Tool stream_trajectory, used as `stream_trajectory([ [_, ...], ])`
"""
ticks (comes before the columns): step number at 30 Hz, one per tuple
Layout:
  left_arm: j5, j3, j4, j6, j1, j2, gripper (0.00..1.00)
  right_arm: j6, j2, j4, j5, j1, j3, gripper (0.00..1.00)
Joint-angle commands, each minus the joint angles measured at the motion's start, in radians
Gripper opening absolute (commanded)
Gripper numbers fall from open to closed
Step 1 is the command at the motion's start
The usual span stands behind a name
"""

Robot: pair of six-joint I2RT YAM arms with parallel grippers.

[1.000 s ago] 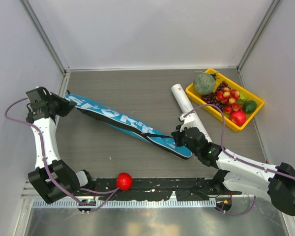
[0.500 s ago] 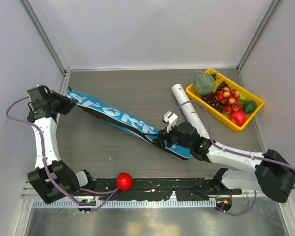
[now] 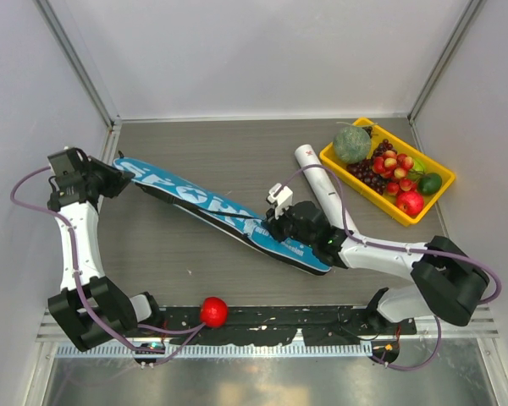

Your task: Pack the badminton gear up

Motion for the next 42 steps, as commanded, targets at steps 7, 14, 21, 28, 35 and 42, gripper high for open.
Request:
stream_trajectory([
  [7,0.016,-0.004,0.053,0.068,-0.012,-0.048,0.00,0.024,0.074,0.089,0.174,0.005,0.131,0.20],
  [14,0.021,-0.022,0.065,0.024,-0.012,-0.049,0.00,0.117,0.121,-0.108,0.081,0.005,0.198,0.46],
  [21,0.007,-0.013,0.051,0.013,-0.012,-0.037,0.00,0.240,-0.077,-0.374,-0.011,0.000,0.266,0.65],
  [28,0.007,-0.015,0.048,0.013,-0.012,-0.039,0.00,0.305,-0.099,-0.387,-0.289,-0.001,0.248,0.70],
  [35,0.016,-0.016,0.050,0.011,-0.015,-0.042,0.00,0.188,0.017,-0.374,-0.381,-0.012,0.304,0.77],
  [42,0.021,-0.013,0.048,0.005,-0.014,-0.045,0.00,0.163,0.123,-0.414,-0.372,-0.012,0.343,0.67],
])
